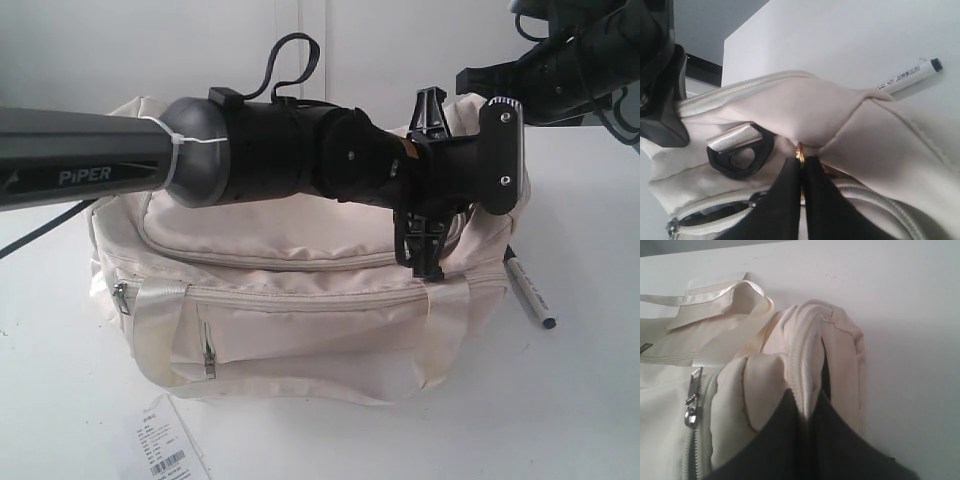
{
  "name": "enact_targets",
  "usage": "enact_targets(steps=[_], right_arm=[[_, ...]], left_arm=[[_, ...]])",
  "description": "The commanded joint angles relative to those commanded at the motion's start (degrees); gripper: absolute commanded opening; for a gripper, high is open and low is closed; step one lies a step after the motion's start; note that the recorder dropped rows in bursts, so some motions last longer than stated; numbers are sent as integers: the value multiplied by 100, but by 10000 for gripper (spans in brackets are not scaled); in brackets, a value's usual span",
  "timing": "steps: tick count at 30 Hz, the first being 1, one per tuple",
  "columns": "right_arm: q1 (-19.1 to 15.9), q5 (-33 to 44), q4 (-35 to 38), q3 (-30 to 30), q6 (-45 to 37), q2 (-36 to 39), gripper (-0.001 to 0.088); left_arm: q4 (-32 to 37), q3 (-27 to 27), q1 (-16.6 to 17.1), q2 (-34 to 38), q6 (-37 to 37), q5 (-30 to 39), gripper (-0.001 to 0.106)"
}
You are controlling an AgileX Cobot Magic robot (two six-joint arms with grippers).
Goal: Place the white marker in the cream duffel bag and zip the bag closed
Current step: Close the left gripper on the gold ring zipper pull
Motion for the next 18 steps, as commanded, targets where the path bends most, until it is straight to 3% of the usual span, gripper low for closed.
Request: enact_targets(steps=[18], right_arm=[[0, 0, 0, 0, 0, 0, 0]], left_arm=[[0, 0, 0, -267, -1133, 415, 0]])
